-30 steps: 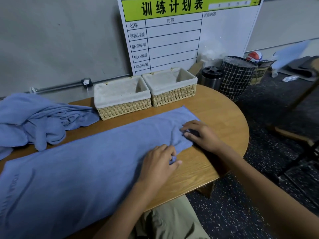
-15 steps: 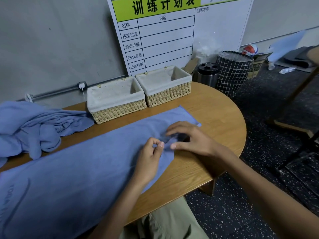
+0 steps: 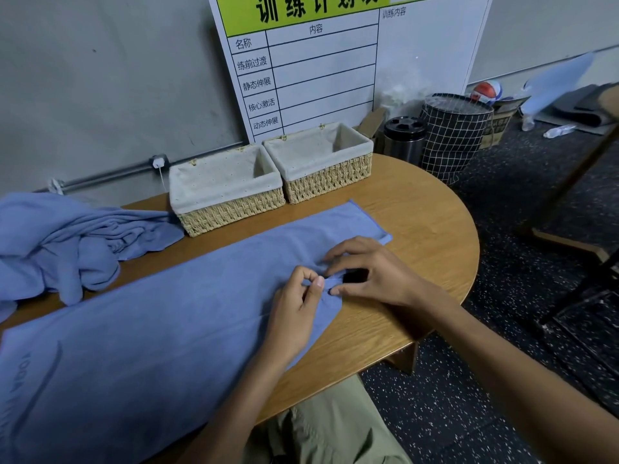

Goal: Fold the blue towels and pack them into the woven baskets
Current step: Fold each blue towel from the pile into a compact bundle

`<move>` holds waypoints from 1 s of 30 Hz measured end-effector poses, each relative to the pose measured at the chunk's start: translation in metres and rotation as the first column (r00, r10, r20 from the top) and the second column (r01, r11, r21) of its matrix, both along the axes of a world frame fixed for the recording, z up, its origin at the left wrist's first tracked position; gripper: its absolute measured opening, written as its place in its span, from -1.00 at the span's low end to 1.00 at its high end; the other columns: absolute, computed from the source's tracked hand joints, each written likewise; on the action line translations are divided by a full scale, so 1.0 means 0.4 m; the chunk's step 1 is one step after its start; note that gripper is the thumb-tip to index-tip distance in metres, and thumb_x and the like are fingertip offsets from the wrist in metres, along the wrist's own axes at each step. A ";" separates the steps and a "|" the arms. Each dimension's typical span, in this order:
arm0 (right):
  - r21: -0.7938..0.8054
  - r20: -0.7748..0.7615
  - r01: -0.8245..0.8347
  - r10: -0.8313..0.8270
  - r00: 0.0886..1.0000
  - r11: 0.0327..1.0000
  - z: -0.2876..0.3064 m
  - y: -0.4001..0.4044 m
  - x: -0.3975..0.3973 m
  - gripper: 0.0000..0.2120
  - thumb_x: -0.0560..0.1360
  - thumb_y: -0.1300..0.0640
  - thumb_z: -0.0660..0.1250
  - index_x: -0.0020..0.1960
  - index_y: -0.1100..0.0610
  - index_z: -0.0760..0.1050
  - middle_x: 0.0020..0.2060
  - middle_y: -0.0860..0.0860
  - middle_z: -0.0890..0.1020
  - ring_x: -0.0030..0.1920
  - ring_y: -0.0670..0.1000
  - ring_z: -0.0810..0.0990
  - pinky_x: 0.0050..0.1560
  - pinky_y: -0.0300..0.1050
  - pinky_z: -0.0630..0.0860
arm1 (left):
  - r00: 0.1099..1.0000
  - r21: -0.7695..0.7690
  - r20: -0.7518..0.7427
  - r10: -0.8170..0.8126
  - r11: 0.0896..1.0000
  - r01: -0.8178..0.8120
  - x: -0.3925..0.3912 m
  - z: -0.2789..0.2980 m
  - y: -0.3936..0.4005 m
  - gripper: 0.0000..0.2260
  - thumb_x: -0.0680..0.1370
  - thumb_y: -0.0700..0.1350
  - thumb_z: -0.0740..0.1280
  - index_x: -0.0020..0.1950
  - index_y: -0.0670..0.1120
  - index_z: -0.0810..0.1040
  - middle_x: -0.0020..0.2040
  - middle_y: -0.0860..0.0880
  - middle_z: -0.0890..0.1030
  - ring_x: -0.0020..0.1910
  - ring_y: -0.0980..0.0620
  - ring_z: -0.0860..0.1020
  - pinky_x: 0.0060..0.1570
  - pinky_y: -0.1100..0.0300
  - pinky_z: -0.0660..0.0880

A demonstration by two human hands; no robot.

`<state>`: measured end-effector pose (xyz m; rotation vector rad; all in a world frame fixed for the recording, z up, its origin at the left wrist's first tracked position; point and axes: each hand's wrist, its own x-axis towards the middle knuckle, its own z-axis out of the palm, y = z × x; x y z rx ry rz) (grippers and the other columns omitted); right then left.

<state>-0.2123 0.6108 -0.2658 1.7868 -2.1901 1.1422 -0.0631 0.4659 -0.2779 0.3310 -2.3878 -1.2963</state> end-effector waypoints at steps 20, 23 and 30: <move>0.365 -0.007 -0.001 0.004 1.000 0.931 0.054 0.005 0.011 -0.85 0.30 0.02 0.51 -0.16 -0.01 0.64 -0.19 -0.16 0.41 -0.12 -0.12 0.35 -0.07 -0.26 0.23 | 0.997 -0.223 -0.052 -0.059 0.974 0.046 0.000 -0.024 0.007 -0.84 0.64 0.14 0.08 -0.12 0.16 0.26 -0.31 0.25 0.48 -0.29 -0.14 0.47 -0.31 -0.11 0.39; 0.429 0.013 -0.018 0.014 1.000 0.903 0.075 0.026 -0.013 -0.85 0.28 -0.08 0.46 -0.18 -0.06 0.64 -0.23 -0.18 0.41 -0.13 -0.12 0.36 -0.12 -0.24 0.24 | 0.997 -0.275 -0.052 -0.058 0.960 0.042 0.001 -0.024 0.008 -0.83 0.64 0.09 0.10 -0.11 0.10 0.29 -0.39 0.19 0.45 -0.30 -0.14 0.47 -0.30 0.01 0.26; 0.543 0.120 -0.051 -0.017 0.993 0.838 0.122 0.105 -0.071 -0.85 0.31 -0.07 0.61 -0.23 -0.11 0.65 -0.25 -0.14 0.43 -0.10 -0.12 0.40 -0.03 -0.11 0.36 | 0.998 -0.353 0.003 -0.062 0.934 0.060 0.000 -0.026 0.007 -0.80 0.66 0.09 0.07 -0.10 0.05 0.34 -0.19 0.24 0.57 -0.19 0.19 0.49 -0.09 0.04 0.35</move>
